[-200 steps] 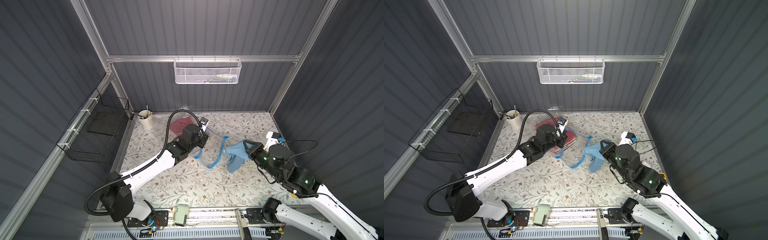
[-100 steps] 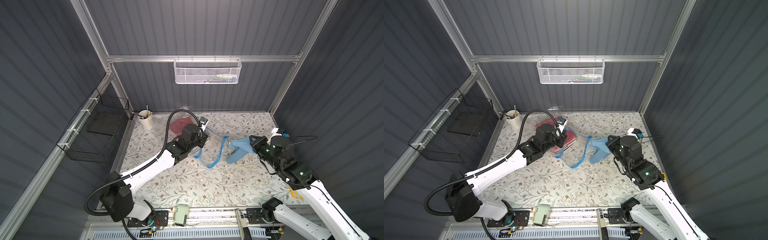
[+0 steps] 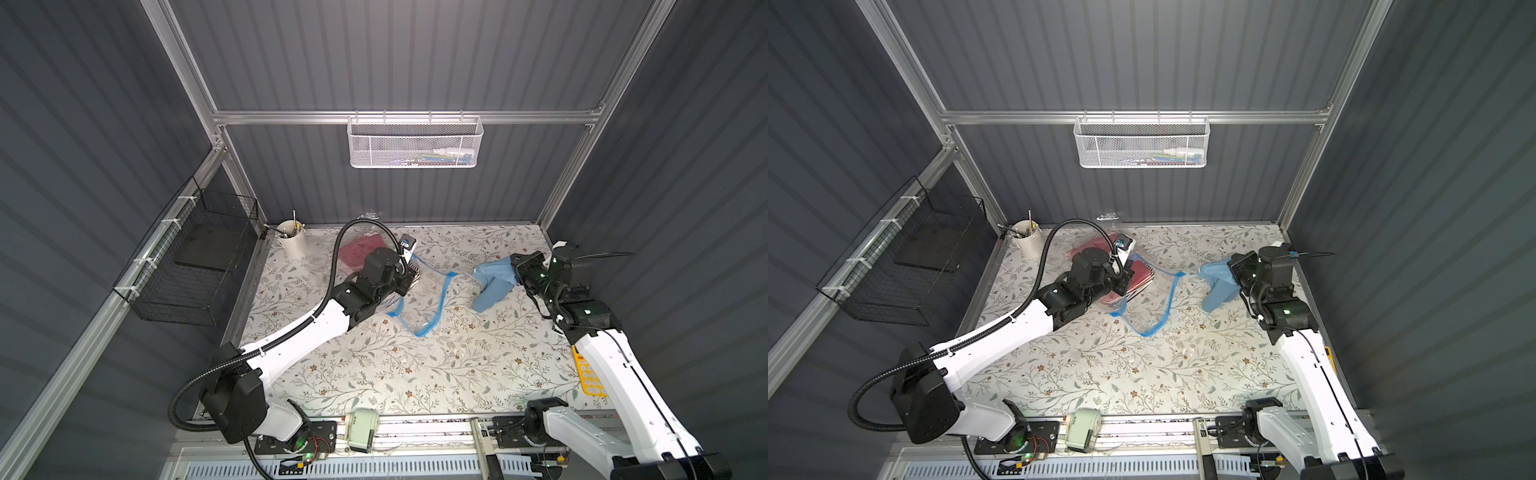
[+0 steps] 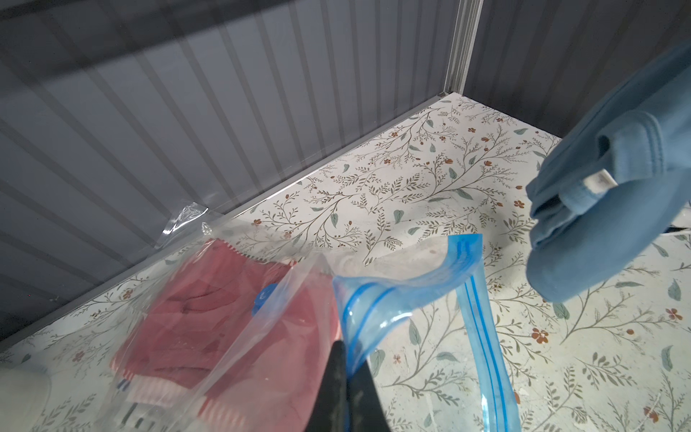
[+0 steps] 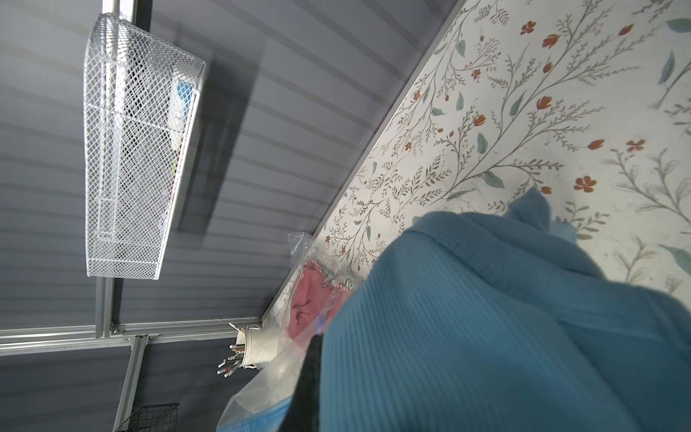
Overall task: Take the tank top out of the vacuum bag
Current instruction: Place the tank top at the center of the board.
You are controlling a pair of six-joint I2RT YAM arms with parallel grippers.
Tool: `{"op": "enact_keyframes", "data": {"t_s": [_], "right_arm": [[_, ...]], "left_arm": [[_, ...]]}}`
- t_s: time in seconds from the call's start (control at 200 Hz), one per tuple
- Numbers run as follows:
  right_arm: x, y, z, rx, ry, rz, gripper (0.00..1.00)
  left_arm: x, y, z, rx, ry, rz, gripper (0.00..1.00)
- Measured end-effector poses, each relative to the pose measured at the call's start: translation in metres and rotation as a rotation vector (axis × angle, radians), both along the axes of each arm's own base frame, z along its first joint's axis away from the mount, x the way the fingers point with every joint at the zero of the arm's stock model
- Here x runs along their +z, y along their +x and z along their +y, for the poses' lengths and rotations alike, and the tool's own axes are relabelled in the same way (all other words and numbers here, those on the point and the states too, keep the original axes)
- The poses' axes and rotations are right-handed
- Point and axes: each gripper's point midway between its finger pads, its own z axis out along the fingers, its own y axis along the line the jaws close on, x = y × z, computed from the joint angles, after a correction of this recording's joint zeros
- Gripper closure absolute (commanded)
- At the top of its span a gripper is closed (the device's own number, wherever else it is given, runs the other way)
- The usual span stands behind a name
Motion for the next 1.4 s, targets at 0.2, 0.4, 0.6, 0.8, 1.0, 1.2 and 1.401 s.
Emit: {"op": "enact_keyframes", "data": {"t_s": [0.2, 0.4, 0.6, 0.8, 1.0, 1.2, 1.401], "right_arm": [[0.0, 0.021, -0.018, -0.008, 0.024, -0.017, 1.0], [-0.003, 0.047, -0.033, -0.012, 0.041, -0.03, 1.0], [-0.012, 0.071, -0.044, -0.015, 0.038, -0.028, 1.0], [-0.018, 0.091, -0.052, -0.019, 0.031, -0.054, 1.0], [-0.026, 0.115, -0.055, -0.011, 0.037, -0.055, 1.0], [-0.015, 0.141, -0.065, -0.013, 0.037, -0.092, 1.0], [-0.013, 0.161, -0.08, -0.033, 0.028, -0.103, 1.0]], "left_arm": [[0.0, 0.0, 0.0, -0.003, 0.007, -0.004, 1.0], [0.0, 0.001, 0.001, 0.0, 0.018, -0.013, 1.0], [0.0, 0.001, 0.002, 0.001, 0.023, -0.016, 1.0], [0.0, 0.001, 0.002, 0.001, 0.023, -0.016, 1.0], [0.0, 0.002, 0.003, 0.005, 0.032, -0.022, 1.0], [0.001, 0.003, 0.005, 0.013, 0.042, -0.03, 1.0], [0.0, 0.004, 0.005, 0.015, 0.046, -0.032, 1.0]]}}
